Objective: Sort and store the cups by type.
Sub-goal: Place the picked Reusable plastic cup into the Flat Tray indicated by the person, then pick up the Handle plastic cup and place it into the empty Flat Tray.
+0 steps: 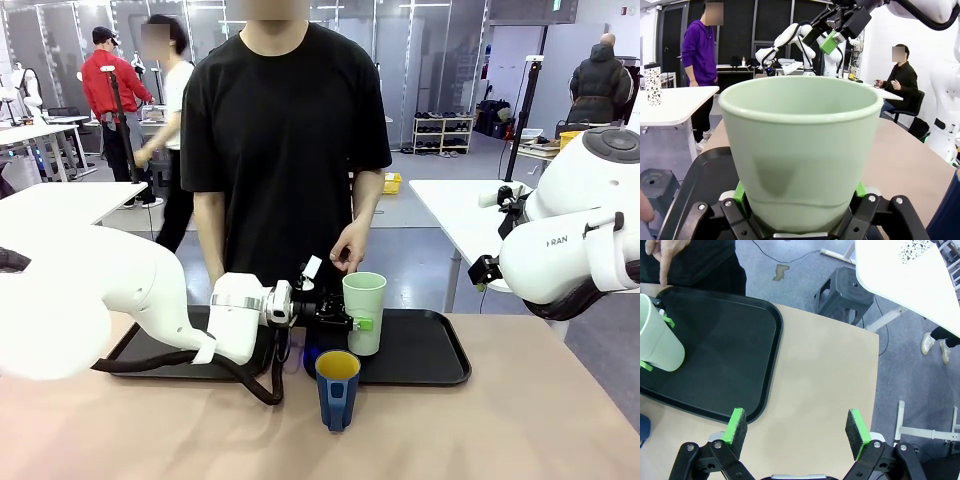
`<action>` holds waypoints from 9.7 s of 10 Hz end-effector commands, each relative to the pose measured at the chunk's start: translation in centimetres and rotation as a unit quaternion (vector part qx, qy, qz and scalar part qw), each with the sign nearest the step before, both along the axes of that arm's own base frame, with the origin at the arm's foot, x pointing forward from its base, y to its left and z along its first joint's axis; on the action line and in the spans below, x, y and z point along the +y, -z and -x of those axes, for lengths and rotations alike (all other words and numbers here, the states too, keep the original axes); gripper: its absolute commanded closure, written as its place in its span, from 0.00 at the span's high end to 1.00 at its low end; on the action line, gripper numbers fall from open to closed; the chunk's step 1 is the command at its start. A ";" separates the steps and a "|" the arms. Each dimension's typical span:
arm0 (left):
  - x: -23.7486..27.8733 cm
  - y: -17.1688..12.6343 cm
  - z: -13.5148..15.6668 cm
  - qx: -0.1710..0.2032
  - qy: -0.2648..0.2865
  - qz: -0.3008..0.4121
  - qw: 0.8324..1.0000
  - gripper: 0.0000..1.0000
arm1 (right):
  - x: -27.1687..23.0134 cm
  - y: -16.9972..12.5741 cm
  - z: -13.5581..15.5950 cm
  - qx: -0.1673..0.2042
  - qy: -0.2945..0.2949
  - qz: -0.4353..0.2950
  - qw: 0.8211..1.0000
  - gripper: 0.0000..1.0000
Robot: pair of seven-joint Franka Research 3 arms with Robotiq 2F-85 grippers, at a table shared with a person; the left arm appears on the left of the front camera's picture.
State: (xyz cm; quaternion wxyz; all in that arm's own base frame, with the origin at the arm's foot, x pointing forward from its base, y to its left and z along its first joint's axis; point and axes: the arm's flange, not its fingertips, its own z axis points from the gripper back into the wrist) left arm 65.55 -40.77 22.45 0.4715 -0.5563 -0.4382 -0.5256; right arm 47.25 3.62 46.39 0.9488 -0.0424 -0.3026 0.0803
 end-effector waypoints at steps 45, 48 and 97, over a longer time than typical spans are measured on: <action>13.9 -6.6 3.7 -0.073 -0.070 -0.201 0.974 1.00 | 0.0 0.0 -0.1 -0.001 -0.002 0.004 1.000 1.00; 20.6 -12.3 9.2 -0.115 -0.137 -0.329 0.927 1.00 | 0.0 0.0 -0.1 -0.001 -0.002 0.004 1.000 1.00; 31.2 -12.5 14.3 -0.063 -0.184 -0.438 0.878 1.00 | -0.4 10.3 4.1 -0.015 -0.632 -0.004 0.775 1.00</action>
